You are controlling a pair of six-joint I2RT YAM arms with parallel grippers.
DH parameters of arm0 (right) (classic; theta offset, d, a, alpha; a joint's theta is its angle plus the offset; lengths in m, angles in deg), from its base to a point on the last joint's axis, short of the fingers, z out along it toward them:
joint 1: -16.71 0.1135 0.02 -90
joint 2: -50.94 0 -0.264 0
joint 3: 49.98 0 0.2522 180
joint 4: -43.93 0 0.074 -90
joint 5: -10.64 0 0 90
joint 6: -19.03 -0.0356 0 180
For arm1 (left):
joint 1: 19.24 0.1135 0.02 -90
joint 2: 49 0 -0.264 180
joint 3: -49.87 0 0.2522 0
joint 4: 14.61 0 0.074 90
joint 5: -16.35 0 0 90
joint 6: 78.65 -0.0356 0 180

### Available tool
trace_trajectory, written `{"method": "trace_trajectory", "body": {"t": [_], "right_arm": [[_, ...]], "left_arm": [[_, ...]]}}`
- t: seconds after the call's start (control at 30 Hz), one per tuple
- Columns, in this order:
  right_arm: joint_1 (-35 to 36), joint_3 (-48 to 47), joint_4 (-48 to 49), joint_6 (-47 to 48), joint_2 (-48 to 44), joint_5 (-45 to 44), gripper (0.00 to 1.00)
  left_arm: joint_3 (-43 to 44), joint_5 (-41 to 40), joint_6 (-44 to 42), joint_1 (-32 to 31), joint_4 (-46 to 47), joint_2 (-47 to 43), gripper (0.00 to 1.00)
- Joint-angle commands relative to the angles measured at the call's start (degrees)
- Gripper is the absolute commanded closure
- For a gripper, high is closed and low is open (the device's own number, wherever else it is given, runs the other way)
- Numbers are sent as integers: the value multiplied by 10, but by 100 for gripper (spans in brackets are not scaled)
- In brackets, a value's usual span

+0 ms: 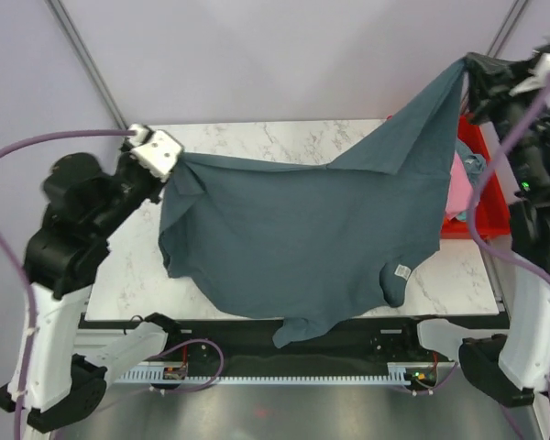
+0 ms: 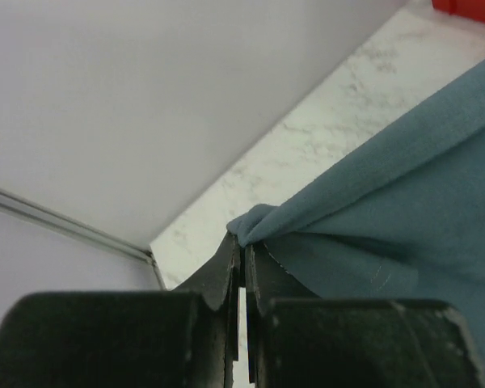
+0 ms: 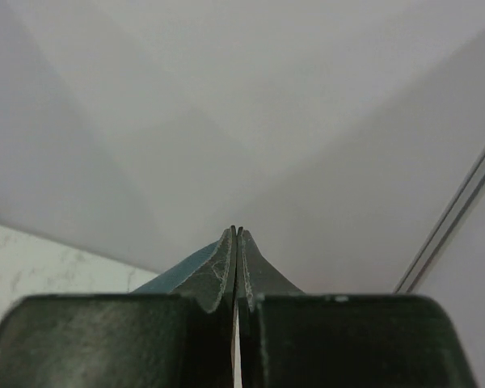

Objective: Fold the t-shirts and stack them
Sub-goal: Flatten the tshirt out

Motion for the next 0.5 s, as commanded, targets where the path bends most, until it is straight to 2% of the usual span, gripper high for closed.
{"method": "trace_trajectory", "body": {"t": [0.0, 0.13, 0.23, 0.27, 0.33, 0.43, 0.47], "right_arm": [[-5, 76, 45, 23, 43, 1, 100], [-4, 179, 90, 24, 107, 31, 100], [-4, 222, 121, 32, 181, 42, 100], [-5, 223, 125, 32, 203, 39, 100], [-4, 215, 144, 34, 275, 34, 100], [-2, 165, 176, 23, 373, 28, 100], [0, 121, 179, 21, 399, 24, 100]], "left_arm": [[-116, 5, 10, 0, 33, 28, 98], [-212, 5, 20, 1, 102, 72, 98], [-271, 5, 20, 7, 102, 124, 98], [-280, -3, 14, 11, 198, 140, 98], [-289, -13, 15, 23, 251, 200, 98], [-258, -44, 17, 42, 300, 266, 98], [-244, -44, 17, 47, 309, 312, 98]]}}
